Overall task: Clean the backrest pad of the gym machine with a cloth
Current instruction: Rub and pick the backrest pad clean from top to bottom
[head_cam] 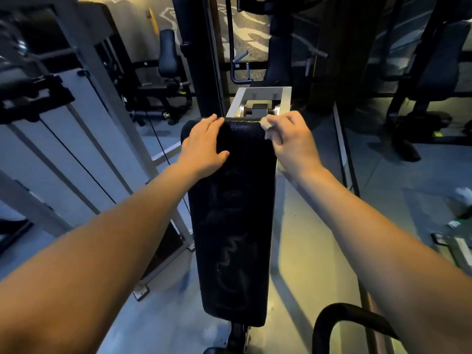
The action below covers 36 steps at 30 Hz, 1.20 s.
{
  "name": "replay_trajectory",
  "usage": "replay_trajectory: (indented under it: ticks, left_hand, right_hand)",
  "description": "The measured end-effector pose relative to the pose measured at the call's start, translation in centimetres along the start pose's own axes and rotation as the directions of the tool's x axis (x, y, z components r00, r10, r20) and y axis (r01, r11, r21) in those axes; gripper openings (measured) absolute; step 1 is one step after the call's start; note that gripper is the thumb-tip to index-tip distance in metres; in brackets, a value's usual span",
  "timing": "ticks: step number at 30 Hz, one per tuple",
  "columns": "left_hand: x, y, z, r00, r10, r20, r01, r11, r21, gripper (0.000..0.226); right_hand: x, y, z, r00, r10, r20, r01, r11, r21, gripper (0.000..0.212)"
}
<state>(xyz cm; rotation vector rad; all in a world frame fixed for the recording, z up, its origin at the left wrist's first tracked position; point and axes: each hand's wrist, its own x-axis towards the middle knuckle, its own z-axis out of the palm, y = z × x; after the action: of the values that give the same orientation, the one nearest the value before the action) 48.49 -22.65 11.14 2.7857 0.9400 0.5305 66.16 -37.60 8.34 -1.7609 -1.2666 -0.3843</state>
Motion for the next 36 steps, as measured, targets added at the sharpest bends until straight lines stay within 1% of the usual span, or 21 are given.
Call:
replay_trajectory:
  ticks: [2, 3, 5, 7, 9, 10, 11, 13, 14, 17, 21, 23, 25, 27, 28, 30, 31, 32, 34, 36]
  left_hand:
    - [1.2, -0.1, 0.2, 0.994, -0.034, 0.102, 0.024, 0.995, 0.101, 0.099]
    - [1.5, -0.2, 0.4, 0.989, -0.048, 0.141, 0.032, 0.993, 0.114, 0.103]
    - [1.6, -0.5, 0.9, 0.986, -0.055, 0.157, 0.040, 0.994, 0.102, 0.107]
    - [1.5, -0.7, 1.2, 0.989, -0.050, 0.142, 0.036, 0.994, 0.103, 0.108]
    - [1.6, -0.8, 1.2, 0.990, -0.045, 0.137, 0.029, 0.993, 0.116, 0.108]
    - [1.6, -0.8, 1.1, 0.989, -0.048, 0.138, 0.032, 0.993, 0.113, 0.108]
    - [1.7, -0.7, 1.1, 0.989, -0.048, 0.140, 0.034, 0.994, 0.104, 0.107]
    - [1.7, -0.7, 1.1, 0.989, -0.043, 0.141, 0.031, 0.996, 0.088, 0.107]
    - [1.6, -0.6, 1.1, 0.989, -0.042, 0.140, 0.030, 0.996, 0.086, 0.106]
    - [1.6, -0.6, 0.8, 0.988, -0.043, 0.151, 0.029, 0.995, 0.094, 0.105]
    - [1.7, -0.7, 0.7, 0.988, -0.031, 0.149, 0.018, 0.996, 0.087, 0.105]
    - [1.6, -0.7, 1.0, 0.990, -0.031, 0.134, 0.020, 0.996, 0.083, 0.106]
    - [1.6, -0.6, 1.2, 0.991, -0.036, 0.125, 0.026, 0.997, 0.077, 0.106]
    - [1.7, -0.7, 1.2, 0.992, -0.034, 0.124, 0.024, 0.997, 0.076, 0.106]
    - [1.7, -0.8, 1.2, 0.991, -0.031, 0.126, 0.021, 0.996, 0.082, 0.107]
    - [1.7, -0.9, 1.0, 0.991, -0.030, 0.134, 0.018, 0.996, 0.092, 0.107]
    - [1.7, -1.0, 1.0, 0.990, -0.028, 0.138, 0.015, 0.995, 0.095, 0.106]
    - [1.7, -1.0, 1.0, 0.990, -0.023, 0.141, 0.009, 0.995, 0.097, 0.106]
    - [1.8, -1.2, 0.8, 0.989, -0.009, 0.149, -0.005, 0.995, 0.096, 0.105]
    - [1.8, -1.5, 0.7, 0.989, 0.001, 0.149, -0.014, 0.996, 0.086, 0.104]
  right_hand:
    - [1.0, 0.5, 1.1, 0.999, -0.031, -0.020, 0.030, 0.999, -0.039, 0.024]
    - [0.8, 0.6, 1.5, 0.998, -0.052, -0.044, 0.049, 0.997, -0.065, 0.022]
    - [-0.6, 0.9, 2.6, 0.991, -0.116, -0.072, 0.104, 0.984, -0.147, 0.016]
    - [-3.3, 1.1, 3.6, 0.983, -0.185, -0.015, 0.177, 0.959, -0.223, 0.013]
    - [-4.7, 1.0, 3.6, 0.972, -0.230, 0.049, 0.235, 0.939, -0.253, 0.010]
    - [-4.2, 0.9, 3.2, 0.971, -0.234, 0.039, 0.236, 0.937, -0.256, 0.010]
    - [-3.3, 0.8, 2.7, 0.973, -0.230, 0.000, 0.222, 0.940, -0.259, 0.013]
    - [-0.7, 0.6, 1.9, 0.974, -0.200, -0.111, 0.166, 0.951, -0.261, 0.019]
    - [0.5, 0.6, 1.8, 0.977, -0.168, -0.135, 0.129, 0.958, -0.257, 0.019]
    - [0.4, 1.1, 2.3, 0.995, -0.044, -0.087, 0.023, 0.972, -0.232, 0.022]
    - [-2.0, 1.7, 1.8, 0.998, 0.047, -0.042, -0.053, 0.985, -0.165, 0.029]
    - [-0.8, 1.6, 1.3, 0.997, 0.072, -0.027, -0.075, 0.989, -0.125, 0.025]
    - [1.7, 1.4, 1.6, 0.996, 0.089, -0.008, -0.089, 0.992, -0.084, 0.026]
    - [4.3, 0.4, 2.5, 0.996, 0.070, 0.062, -0.064, 0.993, -0.097, 0.027]
    - [5.4, -0.3, 3.2, 0.990, 0.042, 0.131, -0.026, 0.992, -0.125, 0.026]
    - [6.5, -1.8, 4.4, 0.957, -0.021, 0.291, 0.078, 0.979, -0.187, 0.023]
    - [6.8, -2.1, 4.6, 0.941, -0.037, 0.336, 0.108, 0.975, -0.196, 0.021]
    - [7.0, -1.8, 4.5, 0.937, -0.032, 0.347, 0.103, 0.977, -0.189, 0.021]
    - [7.4, -0.8, 3.3, 0.946, 0.018, 0.322, 0.035, 0.987, -0.158, 0.019]
    - [7.9, -0.2, 2.4, 0.941, 0.109, 0.321, -0.065, 0.987, -0.144, 0.020]
